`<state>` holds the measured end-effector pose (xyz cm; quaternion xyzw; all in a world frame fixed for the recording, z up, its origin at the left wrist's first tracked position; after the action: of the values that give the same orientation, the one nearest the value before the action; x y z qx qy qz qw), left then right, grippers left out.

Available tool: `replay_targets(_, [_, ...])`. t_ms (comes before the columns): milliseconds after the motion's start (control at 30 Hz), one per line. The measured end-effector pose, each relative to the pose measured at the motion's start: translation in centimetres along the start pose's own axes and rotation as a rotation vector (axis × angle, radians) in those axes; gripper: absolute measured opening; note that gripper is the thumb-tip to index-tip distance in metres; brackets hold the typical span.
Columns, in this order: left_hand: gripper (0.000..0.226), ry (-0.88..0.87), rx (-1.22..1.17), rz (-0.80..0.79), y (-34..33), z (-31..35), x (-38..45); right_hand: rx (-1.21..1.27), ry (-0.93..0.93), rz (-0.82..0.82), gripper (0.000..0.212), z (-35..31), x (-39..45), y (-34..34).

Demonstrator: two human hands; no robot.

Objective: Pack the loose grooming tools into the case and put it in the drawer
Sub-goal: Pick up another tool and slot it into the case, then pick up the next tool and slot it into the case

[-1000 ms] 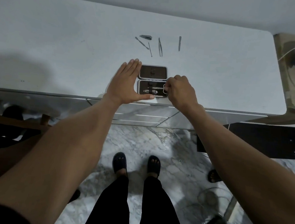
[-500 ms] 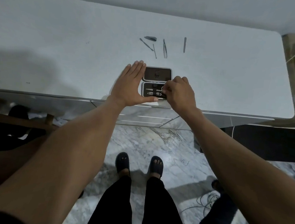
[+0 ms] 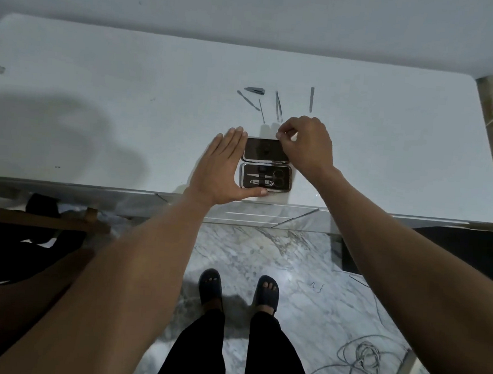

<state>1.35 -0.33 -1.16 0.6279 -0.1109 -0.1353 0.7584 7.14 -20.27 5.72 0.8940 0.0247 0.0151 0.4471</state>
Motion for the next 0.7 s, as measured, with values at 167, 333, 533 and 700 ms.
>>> replay_targets(167, [0.137, -0.017, 0.021, 0.017, -0.4, -0.3, 0.3, 0.091, -0.039, 0.068, 0.018, -0.7, 4.7, -1.7])
replay_targets(333, [0.139, -0.011, 0.029, 0.009, -0.6, -0.3, 0.5, 0.080, -0.056, 0.077, 0.022, -0.9, 8.2, -3.6])
replay_targets(533, [0.139, -0.008, 0.044, -0.008, -0.4, -0.3, 0.6, 0.011, -0.035, 0.010, 0.028, -0.9, 11.1, -4.9])
replay_targets(700, [0.140, -0.004, 0.064, -0.066, -0.2, -0.3, 0.7, -0.061, -0.014, -0.023, 0.024, -1.1, 12.0, -5.8])
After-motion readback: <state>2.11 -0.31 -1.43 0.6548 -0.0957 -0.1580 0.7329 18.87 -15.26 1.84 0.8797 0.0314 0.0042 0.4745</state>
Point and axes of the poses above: each hand's wrist, its own x-axis towards the middle knuckle, its own y-axis out of the back of the hand, z = x × y, the point moved 1 cm from there along x, towards the middle knuckle, and after that the axes turned 7 degrees about x, right-handed, at the moved point
